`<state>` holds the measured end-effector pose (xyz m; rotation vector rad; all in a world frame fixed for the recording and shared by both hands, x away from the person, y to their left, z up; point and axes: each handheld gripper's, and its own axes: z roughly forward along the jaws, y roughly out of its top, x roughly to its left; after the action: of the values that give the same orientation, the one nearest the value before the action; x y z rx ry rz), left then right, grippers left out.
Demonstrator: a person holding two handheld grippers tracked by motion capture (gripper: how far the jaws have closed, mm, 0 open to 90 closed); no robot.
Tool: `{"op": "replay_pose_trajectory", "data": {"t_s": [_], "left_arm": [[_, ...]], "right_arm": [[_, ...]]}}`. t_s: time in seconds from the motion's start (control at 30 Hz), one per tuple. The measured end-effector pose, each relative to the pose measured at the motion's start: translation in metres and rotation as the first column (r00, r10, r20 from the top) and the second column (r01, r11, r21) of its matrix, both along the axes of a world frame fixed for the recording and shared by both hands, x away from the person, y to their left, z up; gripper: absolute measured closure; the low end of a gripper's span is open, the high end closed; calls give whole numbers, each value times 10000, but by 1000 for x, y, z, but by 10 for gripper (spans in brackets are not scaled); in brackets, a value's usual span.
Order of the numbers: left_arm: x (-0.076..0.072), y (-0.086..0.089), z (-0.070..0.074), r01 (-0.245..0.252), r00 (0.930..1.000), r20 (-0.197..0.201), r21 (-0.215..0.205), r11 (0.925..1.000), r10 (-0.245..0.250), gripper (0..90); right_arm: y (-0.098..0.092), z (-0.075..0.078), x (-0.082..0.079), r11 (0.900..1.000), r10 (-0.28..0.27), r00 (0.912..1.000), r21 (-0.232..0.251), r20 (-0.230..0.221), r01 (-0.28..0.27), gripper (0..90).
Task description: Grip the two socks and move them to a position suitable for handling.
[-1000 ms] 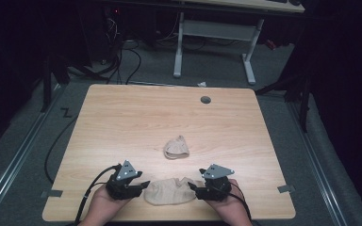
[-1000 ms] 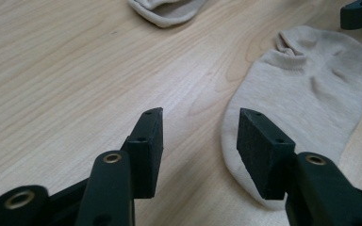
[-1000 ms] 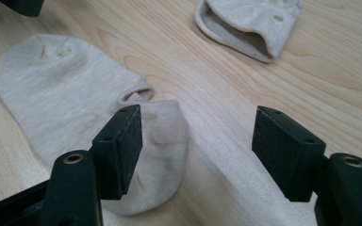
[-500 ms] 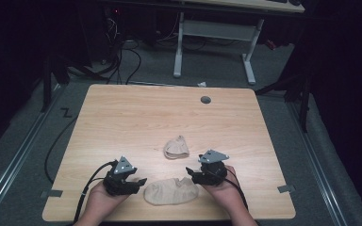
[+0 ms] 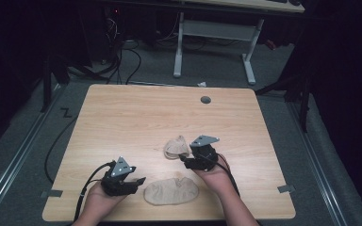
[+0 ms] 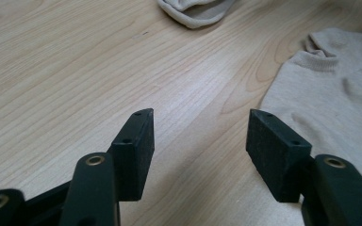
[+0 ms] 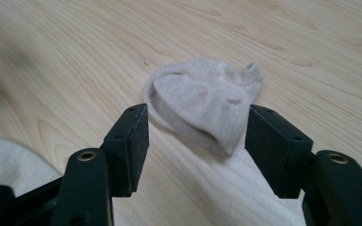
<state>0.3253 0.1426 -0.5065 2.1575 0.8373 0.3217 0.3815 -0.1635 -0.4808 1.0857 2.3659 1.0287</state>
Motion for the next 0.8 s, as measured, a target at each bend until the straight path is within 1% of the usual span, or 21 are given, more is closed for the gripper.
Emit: {"op": "replay_pose_trajectory", "data": {"t_s": [0.07, 0.1, 0.17, 0.27, 0.33, 0.4, 0.43, 0.5, 0.57, 0.63, 0.67, 0.7, 0.73, 0.8], "left_arm": [[0, 2, 0, -132, 9999, 16, -64, 9999, 132, 413], [-1, 3, 1, -196, 9998, 91, -107, 9998, 197, 413], [-3, 4, 4, -233, 9993, 293, -200, 9995, 239, 440], [-5, 6, 7, -238, 9991, 348, -419, 9988, 253, 457], [-6, 7, 7, -290, 9989, 372, -319, 9991, 301, 439], [-6, 8, 5, -340, 9988, 347, -166, 9993, 345, 429], [-6, 9, 5, -378, 9988, 304, -176, 9991, 383, 426], [-6, 10, 5, -412, 9987, 277, -221, 9989, 418, 425], [-6, 10, 5, -399, 9987, 322, -166, 9991, 404, 425], [-7, 9, 5, -373, 9987, 352, -149, 9992, 378, 425], [-7, 9, 5, -363, 9987, 346, -152, 9992, 368, 425], [-7, 9, 5, -346, 9988, 338, -155, 9993, 352, 425], [-7, 9, 5, -329, 9989, 332, -117, 9994, 332, 425], [-7, 10, 5, -308, 9989, 342, -94, 9995, 311, 424]], "right_arm": [[3, -2, 7, 10000, -5, 10000, -67, -100, 4, 400], [4, -2, 9, 10000, 13, 9999, -79, -129, -14, 400], [7, -4, 14, 10000, -1, 9999, -48, -161, 0, 419], [15, -6, 20, 10000, 51, 9999, -58, -134, -52, 436], [23, -8, 25, 9997, 178, 9996, -151, -202, -181, 436], [31, -9, 27, 9994, 272, 9996, -203, -64, -273, 449], [35, -10, 28, 9994, 283, 9996, -204, -11, -283, 463], [41, -12, 31, 9993, 318, 9995, -195, -53, -319, 466], [48, -17, 35, 9983, 403, 9990, -402, -208, -411, 470], [51, -21, 37, 9970, 478, 9986, -596, -238, -491, 465], [53, -24, 38, 9954, 475, 9985, -821, -267, -495, 460], [55, -27, 38, 9943, 482, 9985, -934, -276, -506, 460], [57, -30, 38, 9923, 506, 9980, -1113, -372, -545, 462], [58, -34, 39, 9904, 426, 9986, -1302, -316, -463, 494]]}}
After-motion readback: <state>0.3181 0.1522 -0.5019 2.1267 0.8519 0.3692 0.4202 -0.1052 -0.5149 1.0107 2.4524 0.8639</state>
